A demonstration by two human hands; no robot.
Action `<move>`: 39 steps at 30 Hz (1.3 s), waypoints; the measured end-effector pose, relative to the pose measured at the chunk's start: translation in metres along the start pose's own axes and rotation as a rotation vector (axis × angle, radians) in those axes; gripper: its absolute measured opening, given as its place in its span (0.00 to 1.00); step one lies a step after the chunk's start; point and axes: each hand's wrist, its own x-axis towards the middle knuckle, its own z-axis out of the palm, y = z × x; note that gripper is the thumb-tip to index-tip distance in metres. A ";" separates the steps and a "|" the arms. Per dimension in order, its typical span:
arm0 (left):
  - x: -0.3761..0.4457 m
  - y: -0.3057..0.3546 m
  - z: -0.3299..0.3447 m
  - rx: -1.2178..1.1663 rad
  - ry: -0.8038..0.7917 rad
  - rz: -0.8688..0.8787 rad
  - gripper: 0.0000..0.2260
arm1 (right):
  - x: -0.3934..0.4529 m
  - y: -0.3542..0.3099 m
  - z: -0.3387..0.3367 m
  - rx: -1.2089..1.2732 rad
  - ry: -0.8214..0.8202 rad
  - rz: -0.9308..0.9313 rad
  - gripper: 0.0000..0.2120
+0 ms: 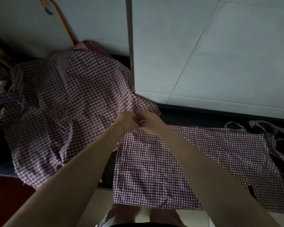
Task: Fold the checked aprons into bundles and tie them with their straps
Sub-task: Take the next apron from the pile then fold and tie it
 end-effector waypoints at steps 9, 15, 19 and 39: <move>-0.022 -0.010 -0.004 -0.112 0.103 0.037 0.08 | -0.013 -0.016 -0.012 -0.217 -0.055 0.069 0.13; -0.022 -0.013 -0.002 -0.170 0.141 0.017 0.05 | -0.017 0.000 -0.016 -0.278 -0.047 0.099 0.14; -0.015 -0.011 -0.003 -0.021 0.096 -0.015 0.09 | -0.024 0.017 -0.021 -0.318 -0.002 0.113 0.02; 0.005 -0.015 0.020 -0.125 0.059 -0.047 0.10 | -0.006 0.066 -0.002 -0.220 0.030 0.340 0.07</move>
